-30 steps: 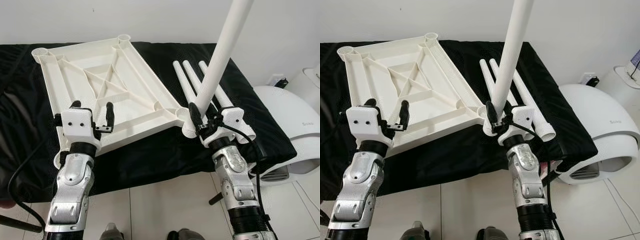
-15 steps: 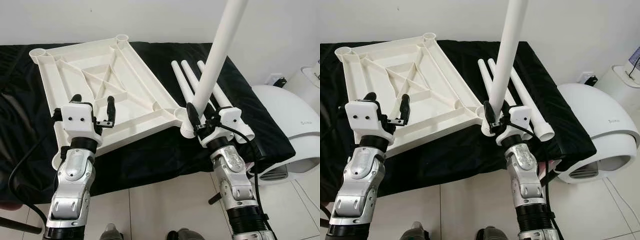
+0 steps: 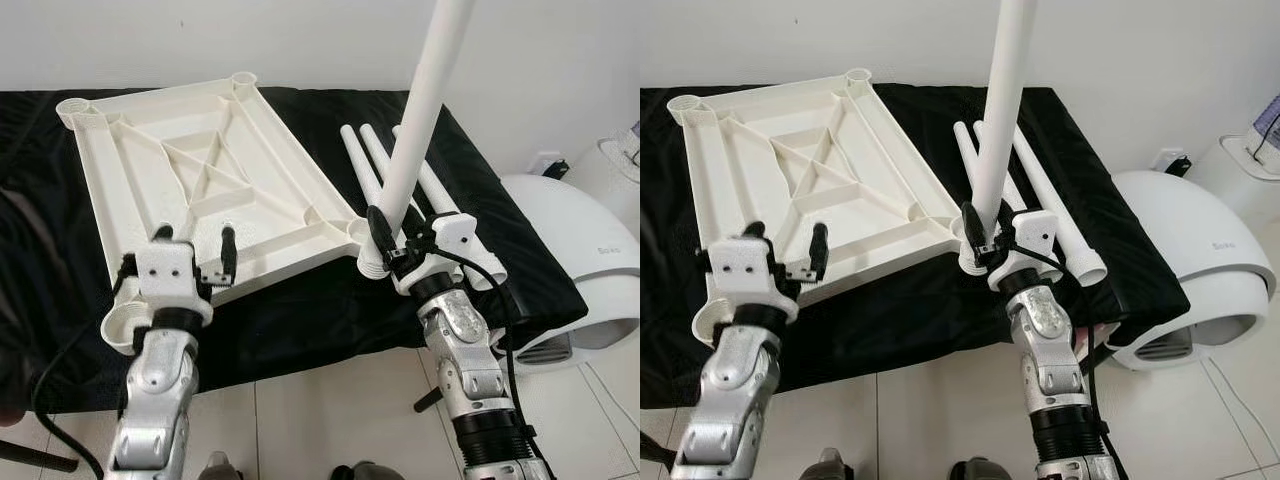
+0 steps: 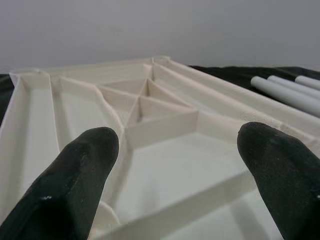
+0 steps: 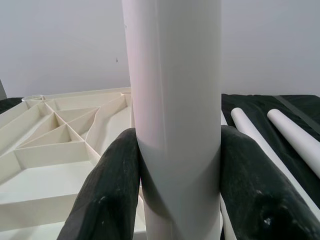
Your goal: Building children table
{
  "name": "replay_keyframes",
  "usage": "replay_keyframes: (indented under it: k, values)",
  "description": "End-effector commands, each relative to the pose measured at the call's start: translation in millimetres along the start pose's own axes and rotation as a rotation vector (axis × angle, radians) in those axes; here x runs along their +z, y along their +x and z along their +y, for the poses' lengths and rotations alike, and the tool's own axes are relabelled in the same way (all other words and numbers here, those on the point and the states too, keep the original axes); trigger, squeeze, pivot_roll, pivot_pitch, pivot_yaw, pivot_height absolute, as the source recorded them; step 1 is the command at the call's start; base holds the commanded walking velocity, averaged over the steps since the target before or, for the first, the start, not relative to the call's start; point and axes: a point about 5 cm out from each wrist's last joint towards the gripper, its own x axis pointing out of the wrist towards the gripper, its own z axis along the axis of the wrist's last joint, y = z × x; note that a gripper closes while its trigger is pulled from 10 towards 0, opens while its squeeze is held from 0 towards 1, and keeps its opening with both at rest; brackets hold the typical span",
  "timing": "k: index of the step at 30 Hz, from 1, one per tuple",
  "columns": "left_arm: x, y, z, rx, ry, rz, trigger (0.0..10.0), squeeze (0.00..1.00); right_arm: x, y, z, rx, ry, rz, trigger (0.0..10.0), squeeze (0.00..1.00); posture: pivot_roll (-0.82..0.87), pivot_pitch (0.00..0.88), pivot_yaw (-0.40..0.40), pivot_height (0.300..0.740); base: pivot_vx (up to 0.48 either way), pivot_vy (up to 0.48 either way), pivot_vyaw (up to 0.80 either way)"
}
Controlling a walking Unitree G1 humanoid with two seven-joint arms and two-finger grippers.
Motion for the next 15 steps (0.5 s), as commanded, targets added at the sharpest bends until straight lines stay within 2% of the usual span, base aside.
replay_keyframes:
  k: [1,9,15]
  values:
    - [-0.5,-4.5,-1.3,-0.002,0.013,0.001,10.0,0.00,4.2,3.3,0.6,0.009,-0.005,-0.022,10.0,0.00,0.11,0.146,-0.066,0.740,0.000,0.000,0.00]
    - [4.5,-9.2,8.6,0.015,0.037,-0.006,10.0,0.00,4.8,3.0,0.4,0.010,-0.004,-0.025,10.0,0.00,0.11,0.149,-0.067,0.740,0.000,0.000,0.00]
    - [10.1,-6.8,5.2,0.001,0.036,-0.023,10.0,0.00,5.9,4.0,1.0,0.015,0.000,-0.029,10.0,0.00,0.11,0.150,-0.069,0.740,0.000,0.000,0.00]
